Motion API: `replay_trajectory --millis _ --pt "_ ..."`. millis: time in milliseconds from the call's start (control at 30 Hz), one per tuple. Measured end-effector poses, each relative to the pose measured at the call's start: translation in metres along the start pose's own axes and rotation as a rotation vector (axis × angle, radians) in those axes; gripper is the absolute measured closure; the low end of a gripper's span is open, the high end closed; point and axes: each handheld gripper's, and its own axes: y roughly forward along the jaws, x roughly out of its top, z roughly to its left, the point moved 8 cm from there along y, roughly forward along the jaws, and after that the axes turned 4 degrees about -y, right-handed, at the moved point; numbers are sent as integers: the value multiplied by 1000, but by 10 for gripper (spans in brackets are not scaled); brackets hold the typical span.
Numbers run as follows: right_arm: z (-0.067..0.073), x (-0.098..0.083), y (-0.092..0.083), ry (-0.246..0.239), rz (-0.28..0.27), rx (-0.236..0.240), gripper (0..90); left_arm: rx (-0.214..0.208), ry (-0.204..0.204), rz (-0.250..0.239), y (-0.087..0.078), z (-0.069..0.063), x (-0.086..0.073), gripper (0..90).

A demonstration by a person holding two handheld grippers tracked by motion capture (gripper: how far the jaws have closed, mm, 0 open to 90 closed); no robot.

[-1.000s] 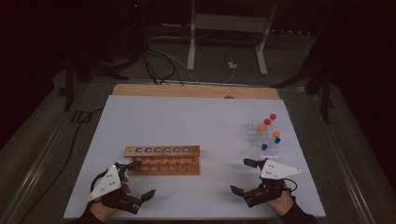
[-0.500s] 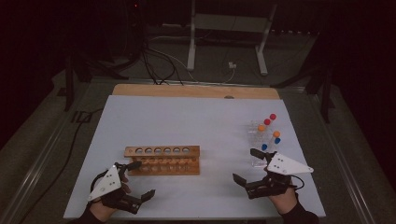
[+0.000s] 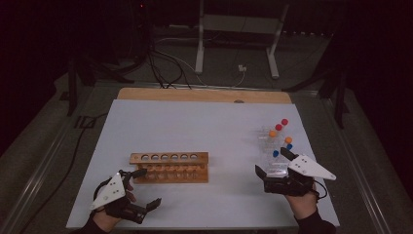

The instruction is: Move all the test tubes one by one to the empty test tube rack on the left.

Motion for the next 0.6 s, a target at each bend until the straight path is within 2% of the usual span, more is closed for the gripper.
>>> replay_trajectory --millis 100,300,433,533,600 --pt "-9 -6 1 24 31 -74 0 -1 -1 -2 0 0 0 5" --pt "-17 -14 1 67 70 -113 0 -3 -4 -4 -1 0 0 5" --pt "-21 -25 3 95 127 -126 0 -4 -4 -4 -1 0 0 5" --pt "-24 -33 5 98 160 -165 42 -5 -6 -5 -1 0 1 5" --pt "-25 -37 7 109 179 -169 52 -4 -7 -7 -1 0 1 5"
